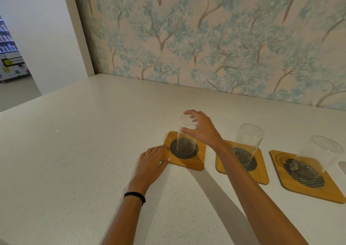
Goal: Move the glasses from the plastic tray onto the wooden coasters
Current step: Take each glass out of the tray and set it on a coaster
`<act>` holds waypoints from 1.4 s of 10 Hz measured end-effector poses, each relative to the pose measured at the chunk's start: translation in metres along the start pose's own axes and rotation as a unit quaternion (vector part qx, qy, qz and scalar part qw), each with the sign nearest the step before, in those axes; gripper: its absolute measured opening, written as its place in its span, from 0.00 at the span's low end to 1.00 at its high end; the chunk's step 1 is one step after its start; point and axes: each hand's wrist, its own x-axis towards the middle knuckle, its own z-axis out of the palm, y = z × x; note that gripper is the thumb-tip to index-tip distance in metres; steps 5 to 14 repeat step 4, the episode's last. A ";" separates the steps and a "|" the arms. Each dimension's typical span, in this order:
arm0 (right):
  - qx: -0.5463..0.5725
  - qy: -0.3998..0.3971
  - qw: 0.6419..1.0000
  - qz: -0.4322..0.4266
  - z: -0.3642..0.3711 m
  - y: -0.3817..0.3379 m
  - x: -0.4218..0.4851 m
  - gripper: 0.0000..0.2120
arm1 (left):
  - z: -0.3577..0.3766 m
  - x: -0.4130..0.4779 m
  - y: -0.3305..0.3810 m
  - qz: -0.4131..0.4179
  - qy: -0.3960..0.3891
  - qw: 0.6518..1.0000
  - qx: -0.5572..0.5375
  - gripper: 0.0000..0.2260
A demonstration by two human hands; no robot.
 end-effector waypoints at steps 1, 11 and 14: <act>-0.015 0.002 1.000 -0.001 0.002 0.000 0.000 0.26 | 0.000 0.000 0.000 -0.001 0.003 1.000 0.000 0.23; -0.123 -0.012 0.992 0.021 -0.007 -0.015 -0.004 0.34 | -0.006 0.000 0.007 -0.013 0.025 0.998 -0.054 0.23; -0.123 -0.012 0.992 0.021 -0.007 -0.015 -0.004 0.34 | -0.006 0.000 0.007 -0.013 0.025 0.998 -0.054 0.23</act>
